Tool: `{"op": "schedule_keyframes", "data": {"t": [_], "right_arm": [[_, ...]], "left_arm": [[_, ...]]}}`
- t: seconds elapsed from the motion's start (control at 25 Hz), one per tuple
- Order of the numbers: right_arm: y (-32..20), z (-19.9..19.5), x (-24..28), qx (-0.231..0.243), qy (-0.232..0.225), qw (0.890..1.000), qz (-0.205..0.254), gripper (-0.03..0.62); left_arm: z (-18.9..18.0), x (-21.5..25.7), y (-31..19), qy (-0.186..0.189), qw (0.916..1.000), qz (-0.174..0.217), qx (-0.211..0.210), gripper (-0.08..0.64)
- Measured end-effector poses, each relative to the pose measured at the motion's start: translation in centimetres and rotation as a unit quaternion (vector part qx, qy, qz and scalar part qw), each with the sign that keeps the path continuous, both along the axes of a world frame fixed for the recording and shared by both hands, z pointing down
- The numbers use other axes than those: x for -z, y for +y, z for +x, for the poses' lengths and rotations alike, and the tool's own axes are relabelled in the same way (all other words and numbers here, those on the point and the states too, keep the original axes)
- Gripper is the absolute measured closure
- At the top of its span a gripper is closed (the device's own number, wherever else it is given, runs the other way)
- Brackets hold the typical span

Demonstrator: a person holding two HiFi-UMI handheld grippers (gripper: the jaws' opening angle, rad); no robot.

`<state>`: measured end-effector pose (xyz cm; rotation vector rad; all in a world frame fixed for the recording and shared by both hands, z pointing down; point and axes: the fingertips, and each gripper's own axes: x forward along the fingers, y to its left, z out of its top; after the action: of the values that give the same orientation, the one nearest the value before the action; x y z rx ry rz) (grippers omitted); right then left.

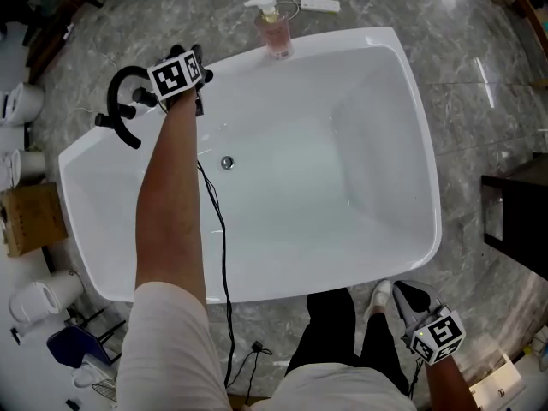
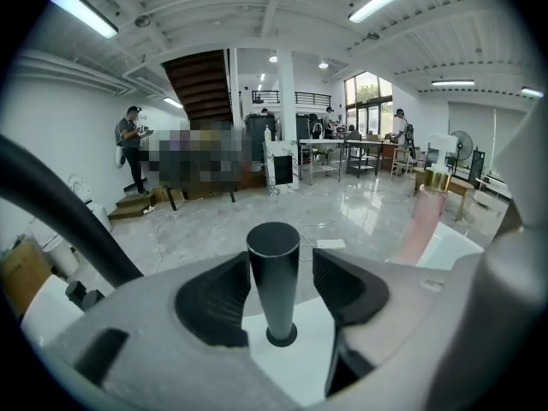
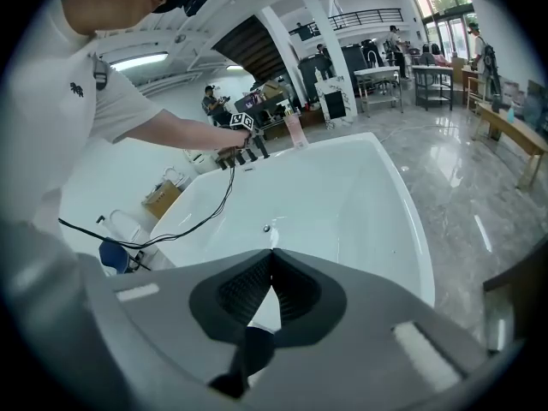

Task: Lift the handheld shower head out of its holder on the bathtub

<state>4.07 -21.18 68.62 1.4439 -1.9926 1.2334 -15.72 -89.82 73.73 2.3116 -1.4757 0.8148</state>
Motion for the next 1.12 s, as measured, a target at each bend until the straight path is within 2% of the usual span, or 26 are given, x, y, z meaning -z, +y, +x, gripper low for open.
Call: {"op": "schedule_keyframes", "data": {"t": [0.04, 0.12, 0.6, 1.12], "right_arm": [[0.0, 0.1, -0.1, -0.001, 0.0, 1.0, 0.001, 0.58], [-0.1, 0.1, -0.1, -0.006, -0.001, 1.0, 0.004, 0.579], [-0.5, -0.5, 1.4, 0.001, -0.006, 1.0, 0.027, 0.58], [0.5, -1.9, 6.3, -0.007, -0.018, 0.998, 0.059, 0.58]], "left_arm": [[-0.1, -0.2, -0.1, -0.001, 1.0, -0.005, 0.002, 0.332], [-0.2, -0.4, -0.2, -0.008, 0.9999, -0.012, 0.007, 0.419], [-0.1, 1.4, 2.6, -0.02, 0.9997, 0.005, -0.014, 0.422], [-0.4, 8.4, 6.9, -0.01, 0.9994, 0.026, -0.02, 0.422]]}}
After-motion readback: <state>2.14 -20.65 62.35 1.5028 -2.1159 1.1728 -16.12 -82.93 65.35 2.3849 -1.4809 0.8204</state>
